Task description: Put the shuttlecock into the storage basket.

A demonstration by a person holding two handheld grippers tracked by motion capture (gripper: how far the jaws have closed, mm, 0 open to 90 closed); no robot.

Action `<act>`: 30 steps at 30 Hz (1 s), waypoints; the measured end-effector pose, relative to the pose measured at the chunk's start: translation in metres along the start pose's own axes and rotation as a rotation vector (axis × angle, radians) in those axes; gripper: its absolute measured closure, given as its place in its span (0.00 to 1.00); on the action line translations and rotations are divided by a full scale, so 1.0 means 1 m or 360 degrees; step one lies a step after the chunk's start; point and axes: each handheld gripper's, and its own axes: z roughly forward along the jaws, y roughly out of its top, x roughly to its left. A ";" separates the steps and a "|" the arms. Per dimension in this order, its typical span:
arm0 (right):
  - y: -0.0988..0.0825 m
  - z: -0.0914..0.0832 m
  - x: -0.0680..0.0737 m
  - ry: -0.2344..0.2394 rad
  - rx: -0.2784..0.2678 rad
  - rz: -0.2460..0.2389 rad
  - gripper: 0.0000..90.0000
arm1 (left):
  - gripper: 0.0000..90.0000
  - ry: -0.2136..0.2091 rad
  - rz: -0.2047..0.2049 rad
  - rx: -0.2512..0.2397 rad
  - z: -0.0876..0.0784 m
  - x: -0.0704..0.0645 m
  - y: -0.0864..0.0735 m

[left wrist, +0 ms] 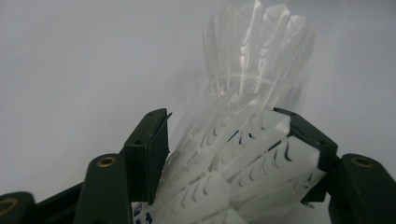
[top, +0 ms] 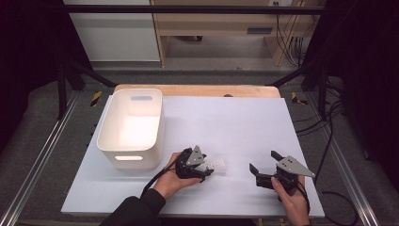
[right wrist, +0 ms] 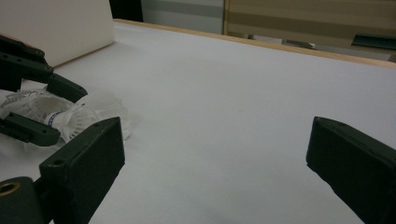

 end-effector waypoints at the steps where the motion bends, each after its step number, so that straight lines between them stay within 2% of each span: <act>1: 0.000 0.000 0.000 0.0001 -0.0002 0.0004 0.05 | 0.44 0.0001 0.0005 0.0009 0.000 0.000 0.000; 4: 0.000 0.000 0.000 -0.0001 0.0001 0.0003 0.05 | 0.50 0.0013 0.0035 0.0029 0.000 -0.001 0.001; 17: 0.000 0.000 0.000 0.0003 0.0003 0.0004 0.05 | 0.61 0.0033 0.0126 0.0086 0.001 -0.007 0.005; 22: 0.000 0.000 0.000 0.0003 0.0003 0.0006 0.05 | 0.66 0.0030 0.0139 0.0088 0.002 -0.008 0.007; 27: 0.000 0.000 0.000 0.0005 0.0004 0.0006 0.05 | 0.71 0.0036 0.0190 0.0111 0.003 -0.010 0.009; 30: 0.000 0.000 0.000 0.0006 0.0003 0.0006 0.05 | 0.72 0.0039 0.0194 0.0115 0.004 -0.010 0.009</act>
